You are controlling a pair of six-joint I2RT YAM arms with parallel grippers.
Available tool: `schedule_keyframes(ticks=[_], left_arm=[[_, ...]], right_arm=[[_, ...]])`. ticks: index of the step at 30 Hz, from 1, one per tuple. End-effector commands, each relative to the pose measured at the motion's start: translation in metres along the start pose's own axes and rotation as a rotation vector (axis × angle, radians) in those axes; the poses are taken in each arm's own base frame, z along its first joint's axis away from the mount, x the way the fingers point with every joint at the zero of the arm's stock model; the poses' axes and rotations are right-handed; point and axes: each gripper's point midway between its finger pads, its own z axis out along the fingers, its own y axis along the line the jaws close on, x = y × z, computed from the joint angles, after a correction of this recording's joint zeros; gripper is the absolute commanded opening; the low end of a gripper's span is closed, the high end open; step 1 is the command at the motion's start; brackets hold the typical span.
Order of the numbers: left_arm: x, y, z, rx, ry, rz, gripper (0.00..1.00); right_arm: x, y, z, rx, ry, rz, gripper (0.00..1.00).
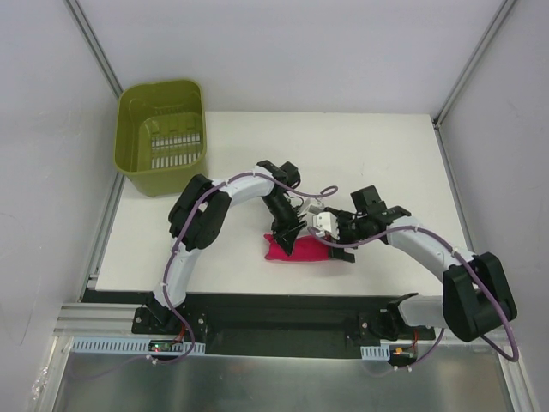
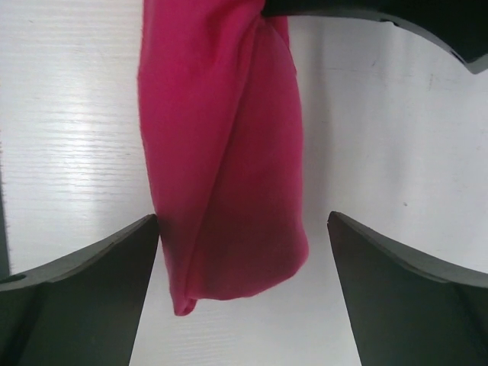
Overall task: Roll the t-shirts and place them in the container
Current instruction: Roll the T-shirt to the center of the board, then pick up the T-shirt from the center of the board.
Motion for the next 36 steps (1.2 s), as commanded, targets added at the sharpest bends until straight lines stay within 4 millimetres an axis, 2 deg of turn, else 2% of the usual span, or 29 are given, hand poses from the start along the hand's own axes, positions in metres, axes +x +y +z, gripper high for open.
schedule_keyframes(ticks=[1, 7, 9, 11, 15, 18, 19, 22, 24, 27, 28, 29, 30, 33, 35, 36], left_arm=[[-0.005, -0.005, 0.002, 0.037, -0.027, -0.004, 0.51], [-0.006, -0.004, 0.000, 0.036, -0.035, -0.007, 0.51], [-0.005, -0.003, -0.002, 0.034, -0.038, -0.010, 0.52], [-0.006, -0.004, -0.006, 0.027, -0.046, -0.006, 0.54], [-0.009, -0.006, -0.014, 0.012, -0.063, -0.003, 0.59], [-0.010, -0.005, -0.019, -0.005, -0.072, -0.020, 0.62], [-0.012, -0.003, -0.020, -0.011, -0.077, -0.017, 0.97], [-0.013, 0.001, -0.024, -0.048, -0.082, -0.023, 0.99], [-0.013, 0.007, -0.034, -0.098, -0.088, -0.049, 0.99], [-0.022, 0.015, -0.063, -0.223, -0.129, -0.084, 0.99], [-0.026, 0.017, -0.083, -0.293, -0.155, -0.082, 0.99], [-0.026, 0.023, -0.092, -0.363, -0.167, -0.128, 0.99], [-0.015, 0.041, -0.111, -0.518, -0.129, -0.168, 0.99], [-0.006, 0.056, -0.172, -0.820, -0.156, -0.294, 0.99], [-0.009, 0.053, -0.225, -0.993, -0.227, -0.345, 0.99], [-0.012, 0.049, -0.242, -1.039, -0.258, -0.348, 0.99]], right_arm=[[0.011, 0.013, 0.015, -0.067, 0.052, -0.079, 0.96], [0.021, 0.035, 0.024, -0.164, 0.074, -0.082, 0.96], [0.024, 0.040, 0.026, -0.184, 0.083, -0.092, 0.99], [0.027, 0.046, 0.029, -0.219, 0.095, -0.089, 0.93], [0.029, 0.049, 0.031, -0.268, 0.138, -0.057, 0.76], [0.027, 0.042, 0.034, -0.266, 0.150, -0.035, 0.72], [0.028, 0.042, 0.034, -0.267, 0.153, -0.029, 0.71], [0.029, 0.042, 0.034, -0.261, 0.159, -0.039, 0.70], [0.029, 0.041, 0.035, -0.256, 0.164, -0.044, 0.69], [0.030, 0.041, 0.036, -0.254, 0.168, -0.041, 0.67], [0.030, 0.041, 0.036, -0.254, 0.168, -0.041, 0.65], [0.030, 0.041, 0.037, -0.255, 0.168, -0.043, 0.63], [0.030, 0.042, 0.036, -0.259, 0.170, -0.039, 0.56], [0.029, 0.039, 0.036, -0.262, 0.177, -0.026, 0.43], [0.030, 0.038, 0.038, -0.269, 0.187, -0.011, 0.43], [0.029, 0.037, 0.037, -0.270, 0.188, -0.008, 0.43]])
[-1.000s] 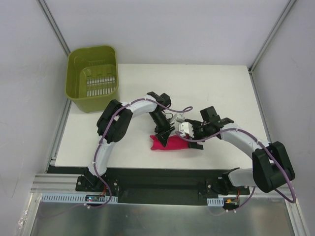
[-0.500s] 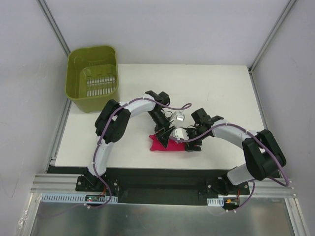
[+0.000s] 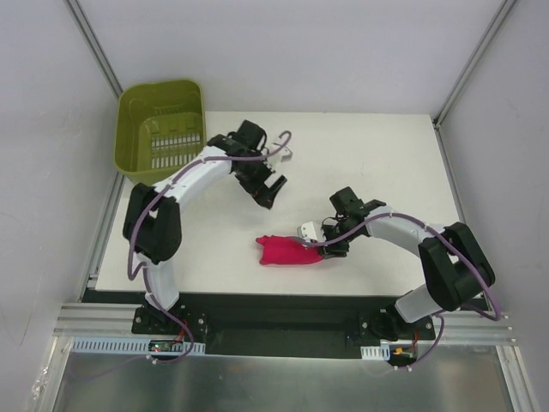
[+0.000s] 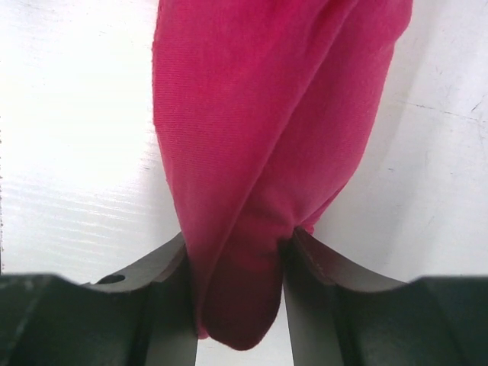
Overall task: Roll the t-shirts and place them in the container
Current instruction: Pick up the T-shirt from the center of the board.
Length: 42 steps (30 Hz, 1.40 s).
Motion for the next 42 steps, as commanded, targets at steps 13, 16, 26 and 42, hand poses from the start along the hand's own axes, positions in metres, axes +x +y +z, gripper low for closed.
schedule_keyframes(ticks=[13, 16, 26, 42], left_arm=[[-0.087, -0.103, -0.275, -0.185, -0.708, 0.469, 0.99], [-0.022, -0.134, -0.208, -0.129, -0.744, 0.652, 0.99], [0.036, -0.148, -0.046, -0.177, -0.714, 0.924, 0.99], [-0.001, -0.141, 0.025, -0.121, -0.692, 0.889, 0.99]], right_arm=[[0.012, 0.028, 0.007, -0.148, 0.075, 0.086, 0.43], [0.012, 0.024, 0.007, -0.136, 0.074, 0.119, 0.42], [0.012, 0.021, 0.006, -0.133, 0.074, 0.160, 0.42], [0.011, 0.018, 0.007, -0.137, 0.080, 0.180, 0.41]])
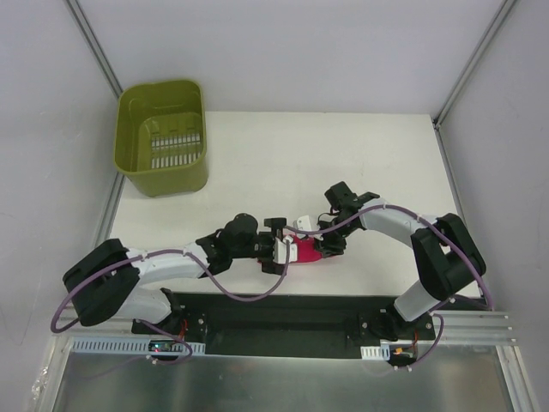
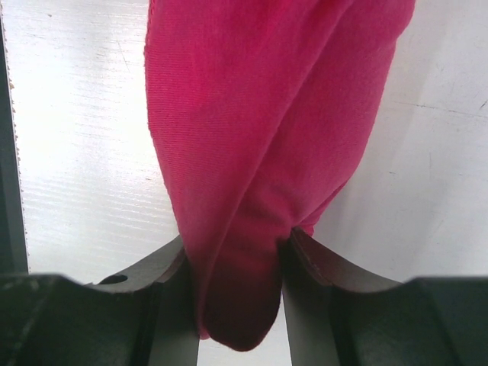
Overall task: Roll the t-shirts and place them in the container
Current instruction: Pick up the T-shirt from the center of the board.
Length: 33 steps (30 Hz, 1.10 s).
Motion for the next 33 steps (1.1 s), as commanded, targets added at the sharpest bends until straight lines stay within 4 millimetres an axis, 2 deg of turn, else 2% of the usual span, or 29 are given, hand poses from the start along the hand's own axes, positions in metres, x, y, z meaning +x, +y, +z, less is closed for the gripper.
schedule_keyframes(ticks=[1, 7, 11, 20, 25, 26, 27, 29, 33], left_arm=[[-0.031, 0.020, 0.021, -0.029, -0.106, 0.025, 0.99], [-0.030, 0.002, 0.037, 0.060, -0.108, -0.006, 0.99], [-0.020, -0.013, 0.045, 0.102, -0.073, -0.006, 0.98], [0.005, -0.029, 0.056, 0.134, 0.001, 0.002, 0.89], [0.005, -0.021, 0.049, 0.042, -0.003, -0.084, 0.85], [-0.012, -0.005, 0.043, -0.029, -0.063, -0.079, 0.85], [-0.013, -0.005, 0.037, -0.045, -0.070, -0.078, 0.86], [-0.026, 0.004, 0.026, -0.093, -0.102, -0.057, 0.89], [-0.005, -0.012, 0.024, -0.047, -0.044, 0.047, 0.92]], right_arm=[[0.018, 0.019, 0.008, -0.076, 0.060, 0.071, 0.42], [0.018, 0.018, 0.008, -0.075, 0.062, 0.081, 0.41], [0.018, 0.017, 0.008, -0.069, 0.063, 0.087, 0.41], [0.017, 0.017, 0.008, -0.066, 0.060, 0.089, 0.41], [0.018, 0.016, 0.009, -0.066, 0.062, 0.103, 0.42], [0.017, 0.016, 0.008, -0.068, 0.062, 0.114, 0.41], [0.016, 0.013, 0.007, -0.067, 0.060, 0.117, 0.41], [0.017, 0.014, 0.007, -0.075, 0.062, 0.133, 0.41], [0.017, 0.012, 0.008, -0.087, 0.070, 0.149, 0.41]])
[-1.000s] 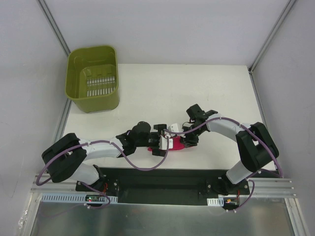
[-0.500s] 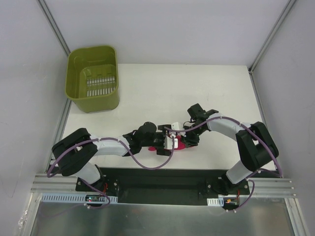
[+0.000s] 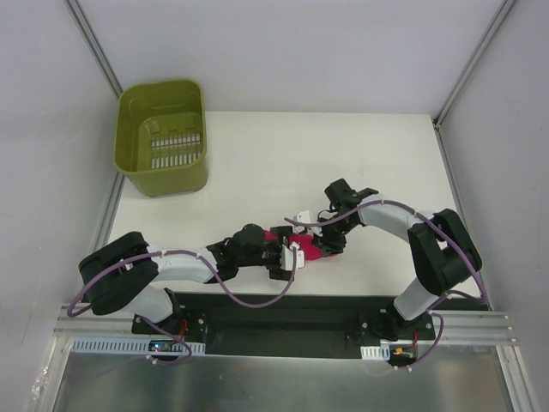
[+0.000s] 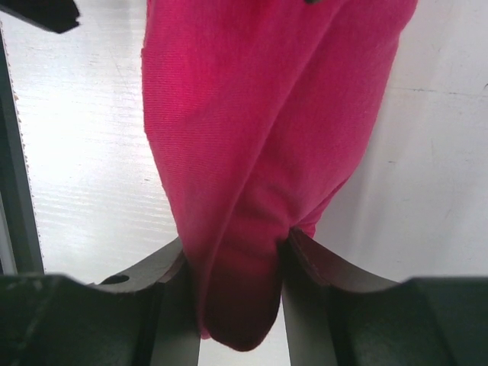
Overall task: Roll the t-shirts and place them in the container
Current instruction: Pick up the T-shirt from the center of the board.
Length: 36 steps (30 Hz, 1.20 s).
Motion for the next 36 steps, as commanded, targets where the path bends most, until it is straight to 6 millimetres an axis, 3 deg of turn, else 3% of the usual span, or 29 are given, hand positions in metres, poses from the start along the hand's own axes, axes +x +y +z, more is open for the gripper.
schedule_keyframes(ticks=[1, 13, 19, 25, 26, 27, 28, 29, 30, 34, 36], left_arm=[[-0.008, 0.004, -0.003, -0.023, -0.036, 0.098, 0.93], [0.015, 0.003, 0.030, 0.031, 0.042, 0.151, 0.93], [0.018, -0.002, 0.036, 0.079, 0.073, 0.117, 0.84], [0.028, -0.015, 0.046, 0.169, 0.118, 0.075, 0.65], [0.026, -0.015, 0.049, 0.173, 0.118, 0.077, 0.60], [0.029, -0.016, 0.049, 0.179, 0.128, 0.072, 0.46], [0.032, -0.019, 0.050, 0.190, 0.138, 0.066, 0.41], [0.034, -0.020, 0.050, 0.197, 0.143, 0.064, 0.37], [0.035, -0.021, 0.050, 0.200, 0.150, 0.059, 0.35], [0.046, -0.031, 0.047, 0.246, 0.195, 0.057, 0.18], [0.051, -0.032, 0.044, 0.257, 0.220, 0.056, 0.10]], right_arm=[[0.016, 0.012, 0.009, -0.068, 0.068, 0.065, 0.41], [0.017, 0.013, 0.010, -0.075, 0.074, 0.066, 0.41], [0.017, 0.015, 0.010, -0.078, 0.081, 0.054, 0.41], [0.018, 0.013, 0.011, -0.076, 0.088, 0.063, 0.41], [0.017, 0.014, 0.011, -0.077, 0.088, 0.061, 0.42], [0.017, 0.013, 0.010, -0.073, 0.084, 0.065, 0.43], [0.017, 0.013, 0.011, -0.069, 0.084, 0.066, 0.44], [0.018, 0.011, 0.010, -0.060, 0.082, 0.074, 0.65], [0.017, 0.009, 0.010, -0.048, 0.074, 0.079, 0.96], [0.013, 0.000, 0.003, -0.027, 0.035, 0.160, 0.96], [0.001, -0.021, -0.019, 0.021, -0.025, 0.223, 0.96]])
